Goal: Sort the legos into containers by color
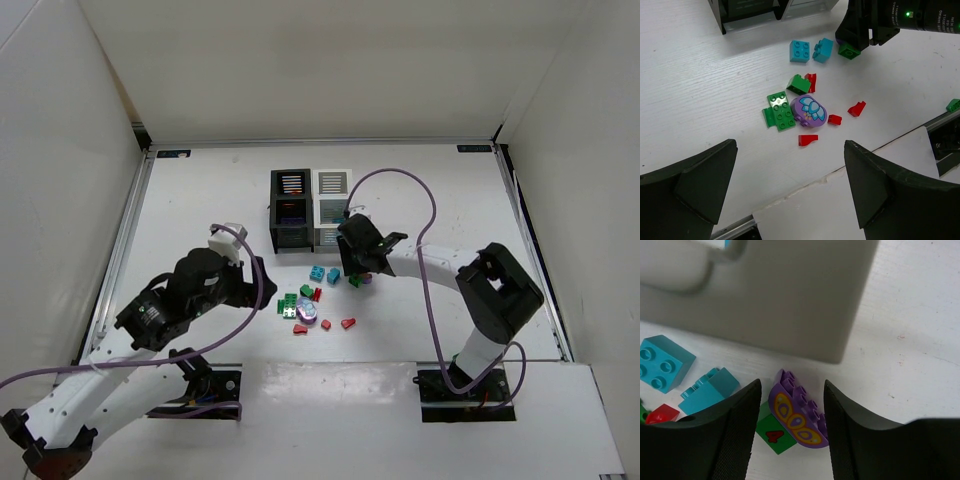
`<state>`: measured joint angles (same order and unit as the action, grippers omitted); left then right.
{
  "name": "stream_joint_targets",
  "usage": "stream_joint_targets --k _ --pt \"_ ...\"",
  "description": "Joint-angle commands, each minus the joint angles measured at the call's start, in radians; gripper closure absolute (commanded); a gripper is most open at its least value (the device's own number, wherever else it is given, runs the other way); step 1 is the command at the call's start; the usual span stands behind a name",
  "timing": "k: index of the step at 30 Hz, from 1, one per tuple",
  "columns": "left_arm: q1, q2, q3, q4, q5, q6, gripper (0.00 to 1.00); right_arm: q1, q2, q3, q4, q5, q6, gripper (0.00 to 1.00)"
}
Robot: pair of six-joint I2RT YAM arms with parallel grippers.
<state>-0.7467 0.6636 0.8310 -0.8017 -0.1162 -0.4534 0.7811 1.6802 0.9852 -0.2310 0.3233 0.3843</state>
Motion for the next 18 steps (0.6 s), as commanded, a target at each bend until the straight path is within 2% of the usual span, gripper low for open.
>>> stream_joint_targets --k 1,2,4,7,11,12,15,18 --pt "-0.003 0.013 0.031 0.001 0.007 0.001 0.01 0.013 0.004 -0.011 0.032 0.037 0.018 0.44" --pt "-0.003 0.014 0.031 0.001 0.009 0.002 0.01 0.012 0.004 -0.016 0.036 0.037 0.019 0.44" --pt "-0.005 0.014 0.031 0.001 0.007 -0.001 0.01 0.006 0.003 -0.029 0.044 0.025 0.028 0.50" --pt "-0.003 0.013 0.026 -0.001 0.009 -0.004 0.01 0.012 0.003 -0.037 0.044 0.022 0.034 0.50" --pt "-0.003 0.010 0.026 -0.002 0.010 -0.010 0.01 0.029 0.003 -0.046 0.033 0.046 0.048 0.57" --pt "-0.003 0.011 0.025 -0.004 0.012 -0.011 0.01 0.029 0.004 -0.048 0.032 0.052 0.050 0.60" --pt "-0.002 0.011 0.033 -0.005 0.015 -0.013 0.01 0.030 0.000 -0.049 0.022 0.065 0.070 0.88" --pt "-0.005 0.010 0.034 -0.010 0.015 -0.014 0.01 0.032 -0.002 -0.048 0.013 0.066 0.070 0.88"
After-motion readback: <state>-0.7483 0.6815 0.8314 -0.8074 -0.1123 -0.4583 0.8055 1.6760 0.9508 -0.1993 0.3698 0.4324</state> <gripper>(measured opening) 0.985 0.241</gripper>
